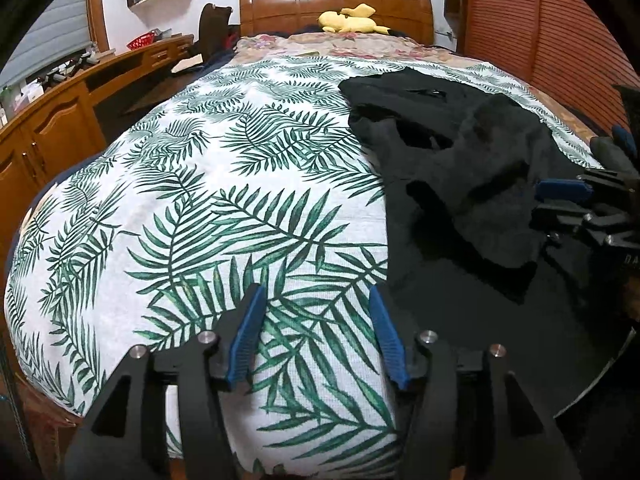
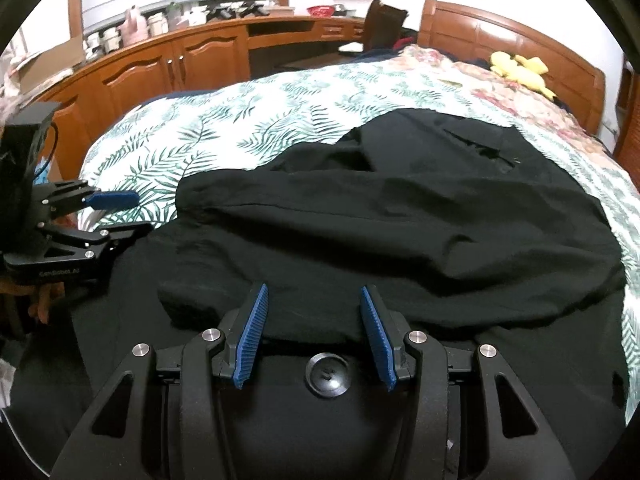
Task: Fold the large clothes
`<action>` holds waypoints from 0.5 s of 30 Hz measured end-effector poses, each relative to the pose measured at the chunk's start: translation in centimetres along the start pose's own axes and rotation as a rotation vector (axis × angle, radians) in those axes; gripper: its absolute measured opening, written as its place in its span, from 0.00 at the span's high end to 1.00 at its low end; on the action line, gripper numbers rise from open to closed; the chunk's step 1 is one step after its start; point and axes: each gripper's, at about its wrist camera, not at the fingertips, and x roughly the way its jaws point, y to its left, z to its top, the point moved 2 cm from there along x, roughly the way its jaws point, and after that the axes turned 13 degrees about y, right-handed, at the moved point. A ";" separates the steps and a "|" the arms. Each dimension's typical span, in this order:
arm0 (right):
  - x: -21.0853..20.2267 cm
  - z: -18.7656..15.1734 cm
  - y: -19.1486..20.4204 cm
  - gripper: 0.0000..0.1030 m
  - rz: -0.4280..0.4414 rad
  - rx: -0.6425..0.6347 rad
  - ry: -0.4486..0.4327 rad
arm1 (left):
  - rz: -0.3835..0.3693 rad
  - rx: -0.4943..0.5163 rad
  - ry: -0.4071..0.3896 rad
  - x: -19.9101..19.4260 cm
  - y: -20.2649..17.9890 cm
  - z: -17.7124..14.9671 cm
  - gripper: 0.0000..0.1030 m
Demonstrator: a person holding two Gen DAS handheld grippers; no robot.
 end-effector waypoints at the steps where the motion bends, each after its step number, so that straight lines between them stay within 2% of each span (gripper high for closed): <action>1: -0.6 -0.3 -0.4 0.53 -0.017 0.007 -0.007 | -0.010 -0.003 -0.001 -0.2 0.1 0.0 0.48; 4: -2.6 -1.4 -1.7 0.53 -0.053 0.035 -0.023 | -0.047 0.005 -0.009 -1.2 0.1 -0.4 0.48; 8: -6.0 -3.9 -4.0 0.53 -0.127 0.088 -0.057 | -0.053 0.021 -0.026 -2.3 -0.3 -0.9 0.48; 15: -10.5 -11.7 -8.9 0.49 -0.277 0.194 -0.008 | -0.088 0.067 -0.050 -4.3 -1.6 -1.6 0.48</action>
